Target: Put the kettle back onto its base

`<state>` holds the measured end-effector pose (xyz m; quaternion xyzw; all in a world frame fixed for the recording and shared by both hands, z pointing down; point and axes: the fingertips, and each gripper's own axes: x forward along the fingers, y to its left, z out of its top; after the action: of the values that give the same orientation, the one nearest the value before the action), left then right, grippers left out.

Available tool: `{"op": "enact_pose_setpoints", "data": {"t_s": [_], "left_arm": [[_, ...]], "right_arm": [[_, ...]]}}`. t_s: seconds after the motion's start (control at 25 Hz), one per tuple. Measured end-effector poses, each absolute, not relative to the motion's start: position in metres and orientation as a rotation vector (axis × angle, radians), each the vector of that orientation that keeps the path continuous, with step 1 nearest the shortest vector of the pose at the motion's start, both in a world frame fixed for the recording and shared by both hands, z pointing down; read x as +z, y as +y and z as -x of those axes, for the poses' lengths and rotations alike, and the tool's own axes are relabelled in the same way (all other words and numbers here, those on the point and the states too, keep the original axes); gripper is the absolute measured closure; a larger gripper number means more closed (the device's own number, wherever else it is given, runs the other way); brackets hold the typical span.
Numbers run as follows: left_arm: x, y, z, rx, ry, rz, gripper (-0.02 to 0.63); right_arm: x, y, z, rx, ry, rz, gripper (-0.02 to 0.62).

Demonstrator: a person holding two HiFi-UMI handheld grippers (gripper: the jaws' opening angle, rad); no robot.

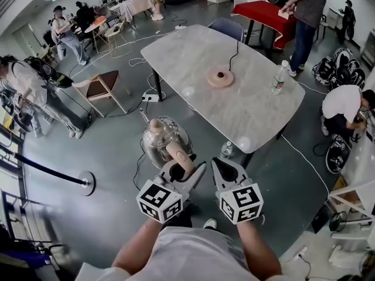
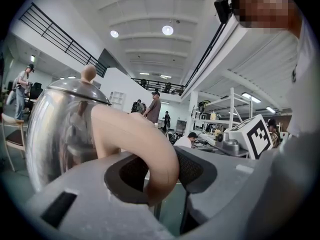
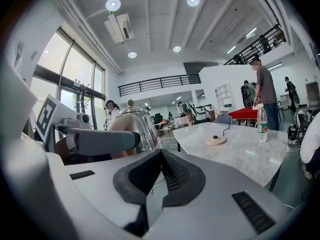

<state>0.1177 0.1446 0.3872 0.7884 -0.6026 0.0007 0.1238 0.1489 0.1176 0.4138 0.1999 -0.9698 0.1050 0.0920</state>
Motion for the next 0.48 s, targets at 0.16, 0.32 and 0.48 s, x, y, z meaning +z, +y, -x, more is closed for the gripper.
{"op": "enact_pose_setpoints", "data": {"t_s": [0.16,0.32,0.48], "left_arm": [[0.391,0.133,-0.101,-0.009,-1.753,-2.29,0.454],[0.399,0.114,-0.071,-0.019,-1.729,-2.297,0.454],[0.402,0.093,-0.038,-0.021,-1.697,-2.318,0.454]], "right_arm": [[0.419,0.106,-0.135,0.318,-2.863,-0.597,0.591],[0.426,0.088,-0.104,0.32,-2.847,-0.61,0.591],[0.43,0.067,-0.068,0.323,-2.833,-0.632,0.591]]}}
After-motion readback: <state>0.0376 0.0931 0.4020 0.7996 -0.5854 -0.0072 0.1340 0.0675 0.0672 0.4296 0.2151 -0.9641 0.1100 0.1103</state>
